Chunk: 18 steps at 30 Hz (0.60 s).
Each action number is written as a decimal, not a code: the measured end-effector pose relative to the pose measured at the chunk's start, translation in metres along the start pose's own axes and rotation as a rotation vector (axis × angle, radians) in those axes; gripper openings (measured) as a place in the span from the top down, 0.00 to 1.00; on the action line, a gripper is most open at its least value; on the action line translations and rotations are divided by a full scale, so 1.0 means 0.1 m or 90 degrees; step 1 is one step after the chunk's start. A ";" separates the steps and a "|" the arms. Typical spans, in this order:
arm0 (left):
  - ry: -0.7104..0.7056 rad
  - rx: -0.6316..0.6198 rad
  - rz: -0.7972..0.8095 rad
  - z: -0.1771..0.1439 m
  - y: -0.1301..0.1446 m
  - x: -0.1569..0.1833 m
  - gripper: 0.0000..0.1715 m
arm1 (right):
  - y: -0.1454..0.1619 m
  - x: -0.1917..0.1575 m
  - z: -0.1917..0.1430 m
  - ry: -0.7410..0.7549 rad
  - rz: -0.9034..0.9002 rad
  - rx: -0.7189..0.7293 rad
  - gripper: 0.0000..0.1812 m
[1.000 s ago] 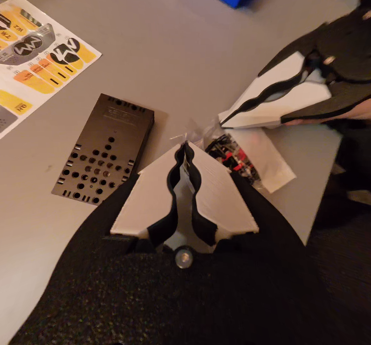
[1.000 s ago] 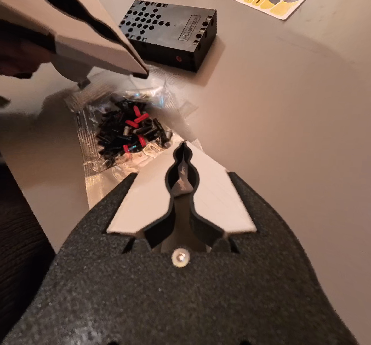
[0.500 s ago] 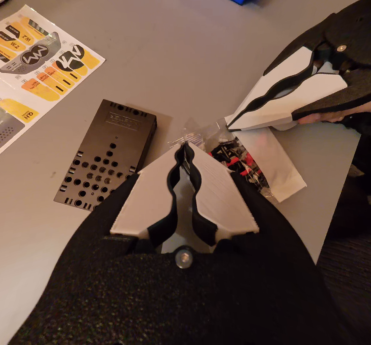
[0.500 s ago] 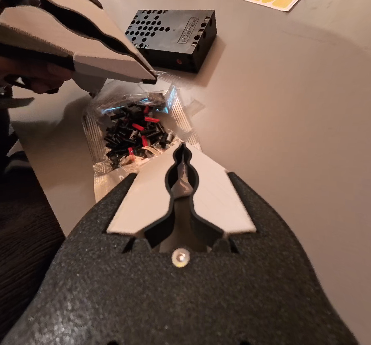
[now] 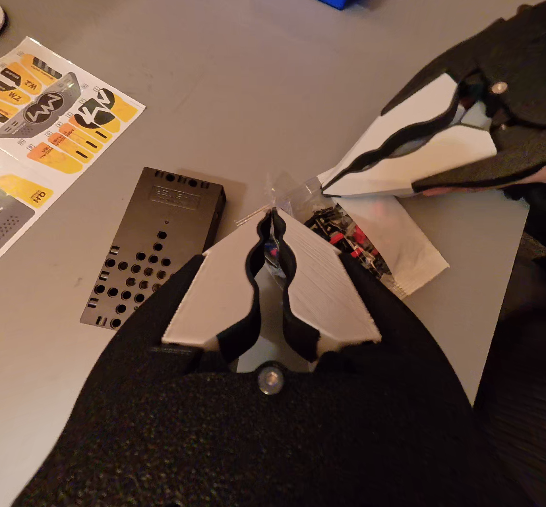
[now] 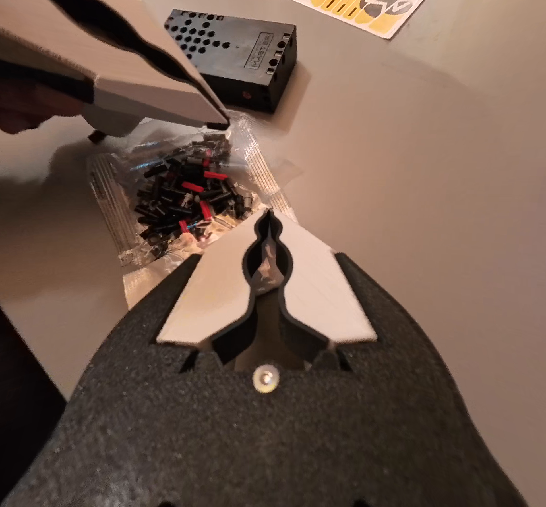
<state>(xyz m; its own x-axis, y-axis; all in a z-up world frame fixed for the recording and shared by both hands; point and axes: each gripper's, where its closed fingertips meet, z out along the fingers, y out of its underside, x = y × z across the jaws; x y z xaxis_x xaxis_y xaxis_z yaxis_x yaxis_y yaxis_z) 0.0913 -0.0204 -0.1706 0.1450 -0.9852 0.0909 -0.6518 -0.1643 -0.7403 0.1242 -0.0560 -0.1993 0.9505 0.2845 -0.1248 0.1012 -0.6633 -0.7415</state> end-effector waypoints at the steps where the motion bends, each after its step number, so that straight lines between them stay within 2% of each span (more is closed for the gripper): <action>1: -0.005 0.000 -0.004 0.00 0.00 -0.01 1.00 | 0.00 0.00 0.00 0.019 -0.016 0.001 1.00; 6: -0.030 0.026 -0.027 -0.01 -0.09 -0.06 1.00 | 0.00 0.00 0.00 0.077 -0.074 0.001 1.00; 10: -0.059 0.015 -0.031 0.00 -0.09 -0.13 1.00 | 0.00 0.00 0.00 0.049 -0.044 0.002 1.00; 15: -0.002 0.026 -0.093 -0.03 -0.08 -0.08 1.00 | 0.04 0.03 -0.04 0.008 -0.013 0.001 1.00; 18: -0.023 0.035 -0.096 -0.07 -0.05 -0.18 1.00 | 0.06 0.06 -0.07 -0.001 -0.006 0.000 1.00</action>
<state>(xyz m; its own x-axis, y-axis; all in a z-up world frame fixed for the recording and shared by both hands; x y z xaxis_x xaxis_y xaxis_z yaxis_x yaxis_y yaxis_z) 0.0867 -0.0018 -0.1635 0.2655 -0.9470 0.1807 -0.5789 -0.3064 -0.7556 0.1328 -0.0631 -0.1996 0.9489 0.2921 -0.1191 0.1100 -0.6603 -0.7429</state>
